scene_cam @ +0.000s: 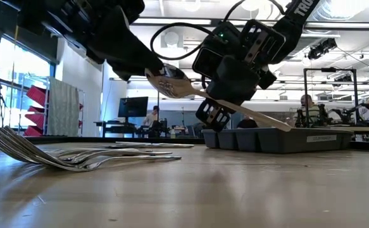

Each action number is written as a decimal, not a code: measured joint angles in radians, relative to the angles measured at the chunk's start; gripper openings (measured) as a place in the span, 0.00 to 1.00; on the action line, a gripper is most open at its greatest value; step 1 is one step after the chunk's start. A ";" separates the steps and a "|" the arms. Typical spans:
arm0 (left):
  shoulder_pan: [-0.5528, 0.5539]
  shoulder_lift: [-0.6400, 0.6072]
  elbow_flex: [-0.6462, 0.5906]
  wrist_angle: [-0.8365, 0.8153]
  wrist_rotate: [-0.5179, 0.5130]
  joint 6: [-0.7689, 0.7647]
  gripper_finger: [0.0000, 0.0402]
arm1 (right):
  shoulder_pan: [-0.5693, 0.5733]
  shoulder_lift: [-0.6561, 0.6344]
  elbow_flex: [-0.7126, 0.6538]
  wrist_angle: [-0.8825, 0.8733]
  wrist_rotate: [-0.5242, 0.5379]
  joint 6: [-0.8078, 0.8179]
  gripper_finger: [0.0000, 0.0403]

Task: Sort silverware
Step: Put the spoon in the silverware tray

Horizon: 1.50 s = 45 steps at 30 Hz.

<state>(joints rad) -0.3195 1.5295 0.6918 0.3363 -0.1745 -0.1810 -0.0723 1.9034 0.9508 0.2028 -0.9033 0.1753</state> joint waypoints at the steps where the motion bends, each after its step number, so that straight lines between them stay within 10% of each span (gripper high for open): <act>1: 0.001 0.000 0.000 0.001 0.011 0.000 0.17 | 0.000 0.000 0.000 0.000 0.009 0.000 0.00; 8: -0.004 0.000 0.000 0.006 0.032 0.001 0.09 | 0.000 -0.001 0.000 0.002 0.021 0.000 0.00; 25: -0.004 -0.001 0.000 0.006 0.011 0.001 0.33 | 0.000 -0.001 0.000 0.016 -0.031 0.035 0.00; 45: 0.002 0.004 -0.001 0.007 0.024 -0.071 0.01 | 0.001 -0.002 0.000 0.101 0.114 0.022 0.05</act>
<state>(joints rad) -0.3175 1.5337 0.6907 0.3437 -0.1505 -0.2518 -0.0716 1.9018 0.9508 0.3040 -0.7895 0.1974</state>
